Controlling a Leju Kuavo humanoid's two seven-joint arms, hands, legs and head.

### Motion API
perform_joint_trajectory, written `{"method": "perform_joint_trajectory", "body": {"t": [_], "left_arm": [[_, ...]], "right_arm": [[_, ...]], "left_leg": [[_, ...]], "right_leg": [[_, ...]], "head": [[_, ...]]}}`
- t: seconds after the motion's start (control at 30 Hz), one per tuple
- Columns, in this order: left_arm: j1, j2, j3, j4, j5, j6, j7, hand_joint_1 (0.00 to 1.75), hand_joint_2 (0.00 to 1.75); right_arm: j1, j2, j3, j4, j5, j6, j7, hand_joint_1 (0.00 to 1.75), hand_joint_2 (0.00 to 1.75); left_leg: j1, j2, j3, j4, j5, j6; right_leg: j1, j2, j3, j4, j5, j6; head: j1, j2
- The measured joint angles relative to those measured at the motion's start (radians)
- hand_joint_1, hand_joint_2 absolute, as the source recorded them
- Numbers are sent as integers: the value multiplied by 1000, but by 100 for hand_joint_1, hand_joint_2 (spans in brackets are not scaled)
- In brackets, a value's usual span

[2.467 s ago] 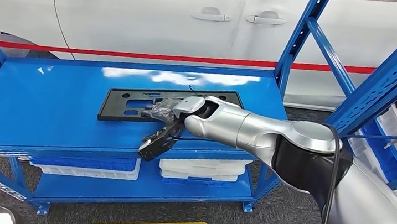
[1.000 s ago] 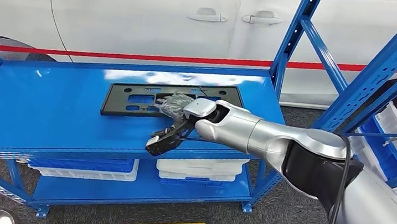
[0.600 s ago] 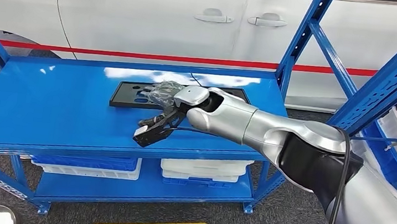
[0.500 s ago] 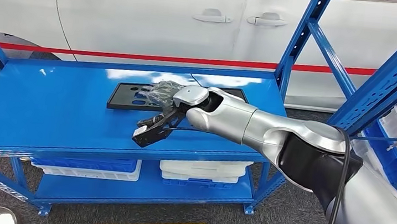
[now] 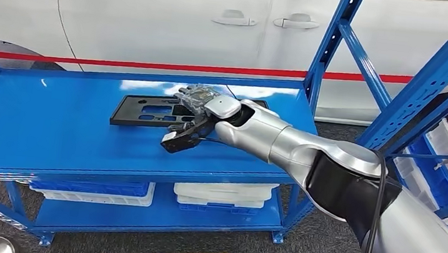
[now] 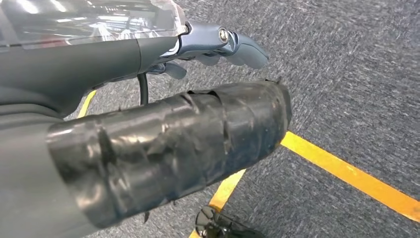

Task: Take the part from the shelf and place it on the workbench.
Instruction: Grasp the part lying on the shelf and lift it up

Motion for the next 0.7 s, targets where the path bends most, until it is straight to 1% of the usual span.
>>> {"method": "perform_joint_trajectory", "body": {"t": [0.03, 0.1, 0.13, 0.17, 0.2, 0.27, 0.3, 0.33, 0.37, 0.4, 0.43, 0.47, 0.5, 0.53, 0.57, 0.63, 0.67, 0.7], "left_arm": [[0, 0, 0, 0, 0, 0, 1, 0, 0], [0, 0, 0, 0, 0, 0, 2, 0, 0], [0, -1, 0, 0, 0, 0, 3, 0, 0], [0, -2, 0, 0, 0, 0, 3, 0, 0], [-1, -3, 0, 0, 0, 0, 3, 0, 0], [-1, -3, 0, 0, 0, 0, 3, 0, 0], [-1, -3, 0, 0, 0, 0, 3, 0, 0], [0, -3, 0, 0, 0, 0, 4, 0, 0], [0, -3, 0, 0, 0, 0, 4, 0, 0], [0, -3, 0, 0, 0, 0, 5, 0, 0], [0, -4, 0, 0, 0, 0, 5, 0, 0], [-1, -4, 0, 0, 0, 0, 5, 0, 0], [-2, -4, 0, 0, 0, 0, 5, 0, 0], [-2, -5, 0, 0, 0, 0, 6, 0, 0], [-2, -5, 0, 0, 0, 0, 6, 0, 0], [-2, -6, 0, 0, 0, 0, 6, 0, 0], [-2, -6, 0, 0, 0, 0, 6, 0, 0], [-2, -7, 0, 0, 0, 0, 6, 0, 0]], "right_arm": [[-1, 0, -7, 12, 2, 0, -1, 0, 0], [-3, 0, -17, 31, 6, 1, -6, 0, 0], [-4, 1, -21, 40, 8, 1, -10, 0, 0], [-5, 1, -25, 49, 11, 1, -15, 0, 0], [-7, 2, -28, 57, 14, 2, -20, 0, 0], [-6, 7, -31, 73, 22, 4, -29, 0, 0], [-3, 9, -31, 81, 26, 5, -33, 0, 0], [0, 12, -31, 87, 29, 7, -36, 0, 0], [2, 13, -32, 92, 31, 8, -38, 0, 0], [2, 16, -33, 96, 32, 8, -40, 0, 0], [1, 17, -35, 98, 34, 9, -42, 0, 0], [0, 19, -37, 100, 36, 9, -45, 0, 0], [-1, 21, -39, 102, 37, 10, -47, 0, 0], [-1, 22, -40, 104, 39, 13, -49, 0, 0], [-1, 24, -40, 106, 40, 16, -50, 0, 0], [-1, 27, -41, 109, 41, 20, -52, 0, 0], [-2, 29, -41, 110, 41, 21, -53, 0, 0], [-3, 31, -42, 111, 41, 21, -53, 0, 0]], "left_leg": [[-2, -1, 4, -10, -3, 3], [-1, 0, 5, -17, 2, 12], [1, 1, 7, -21, 5, 17], [3, 1, 9, -26, 9, 23], [6, 2, 10, -30, 11, 27], [6, 2, 10, -31, 11, 30], [6, 1, 9, -31, 11, 30], [6, 0, 10, -30, 10, 30], [6, 0, 11, -30, 10, 29], [6, -1, 12, -30, 8, 27], [6, -1, 14, -29, 7, 25], [4, -1, 15, -29, 6, 21], [3, -1, 14, -29, 5, 17], [2, -1, 13, -29, 5, 13], [2, -1, 13, -29, 6, 8], [2, -1, 12, -27, 2, -3], [3, 0, 6, -13, -9, -7], [3, 0, -9, 20, -30, -10]], "right_leg": [[1, 0, -2, 2, 0, 4], [1, 1, -4, 2, -1, 14], [0, 1, -7, 10, -8, 19], [-2, 2, -18, 33, -25, 25], [-6, 2, -38, 78, -51, 32], [-13, 2, -99, 206, -112, 43], [-17, 2, -124, 258, -127, 47], [-20, 1, -135, 277, -124, 50], [-23, 1, -128, 257, -101, 51], [-24, 1, -102, 199, -64, 49], [-24, 1, -68, 125, -29, 46], [-22, 1, -37, 60, -5, 42], [-19, 1, -17, 16, 7, 38], [-16, 2, -9, -2, 8, 33], [-12, 2, -9, -4, 6, 30], [-15, 2, -6, -11, 10, 19], [-17, 2, -2, -17, 12, 11], [-19, 1, 1, -22, 15, 4]], "head": [[0, 0], [0, 0], [0, 0], [0, 0], [0, 0], [0, 0], [0, 0], [0, 0], [0, 0], [0, 0], [0, 0], [0, 0], [0, 0], [0, 0], [0, 0], [0, 0], [0, 0], [0, 0]]}}
